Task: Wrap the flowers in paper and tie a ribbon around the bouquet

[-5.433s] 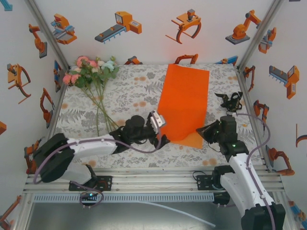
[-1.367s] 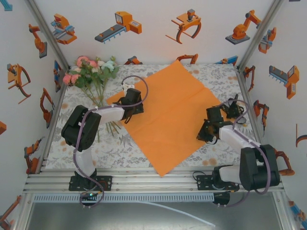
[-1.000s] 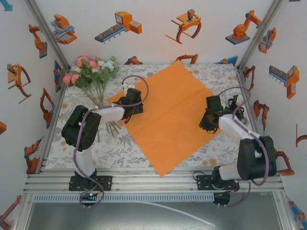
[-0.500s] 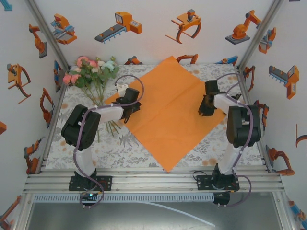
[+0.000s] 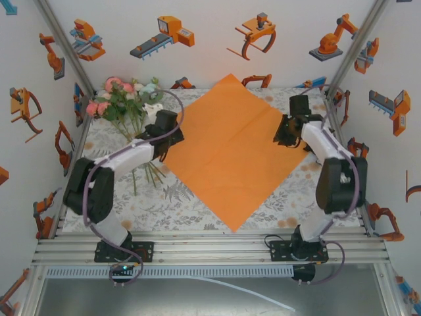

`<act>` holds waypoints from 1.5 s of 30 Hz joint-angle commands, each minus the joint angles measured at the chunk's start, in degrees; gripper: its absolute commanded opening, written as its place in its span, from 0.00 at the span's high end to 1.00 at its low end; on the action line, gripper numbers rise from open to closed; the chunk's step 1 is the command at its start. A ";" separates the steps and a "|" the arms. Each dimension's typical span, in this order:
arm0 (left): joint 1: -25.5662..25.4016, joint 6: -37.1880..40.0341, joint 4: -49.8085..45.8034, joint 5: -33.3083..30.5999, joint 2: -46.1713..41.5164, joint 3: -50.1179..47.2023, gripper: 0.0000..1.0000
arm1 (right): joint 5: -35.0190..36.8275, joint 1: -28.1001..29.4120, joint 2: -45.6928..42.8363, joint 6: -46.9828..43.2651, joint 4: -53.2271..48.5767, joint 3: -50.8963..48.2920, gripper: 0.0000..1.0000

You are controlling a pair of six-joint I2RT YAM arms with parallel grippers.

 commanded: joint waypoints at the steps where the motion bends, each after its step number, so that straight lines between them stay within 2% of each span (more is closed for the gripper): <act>1: 4.31 7.07 -9.47 -0.33 -4.49 3.17 0.41 | -5.55 3.17 -11.37 1.94 -0.13 -4.95 0.69; 6: 15.68 12.87 -14.32 7.58 -3.07 6.54 0.46 | -4.77 12.63 -24.91 4.17 2.82 -14.34 0.66; 9: 21.06 13.37 -15.66 11.35 2.36 10.62 0.49 | -3.58 16.57 -29.64 7.79 4.66 -18.68 0.65; 11: 22.71 13.63 -15.90 11.58 6.64 13.81 0.51 | -4.52 17.50 -31.28 10.08 5.28 -20.53 0.65; 14: 23.41 15.15 -15.00 9.00 12.67 18.40 0.55 | -6.01 17.95 -31.88 10.82 4.31 -20.84 0.65; 18: 24.68 14.98 -14.27 10.81 20.44 25.16 0.56 | -6.37 18.39 -32.38 11.15 3.00 -21.38 0.65; 24: 26.26 15.53 -14.87 10.19 28.56 32.22 0.61 | -5.06 18.36 -34.61 12.23 2.31 -21.85 0.65; 31: 28.34 17.59 -14.40 18.97 32.49 35.82 0.63 | -2.84 18.40 -36.21 12.47 0.77 -20.91 0.65; 40: 28.73 17.33 -23.62 23.75 38.13 44.68 0.69 | -3.18 18.34 -35.55 13.98 1.81 -19.80 0.65; 45: 28.81 15.85 -26.72 23.12 39.18 46.16 0.74 | -2.59 18.36 -36.13 14.16 0.94 -19.16 0.65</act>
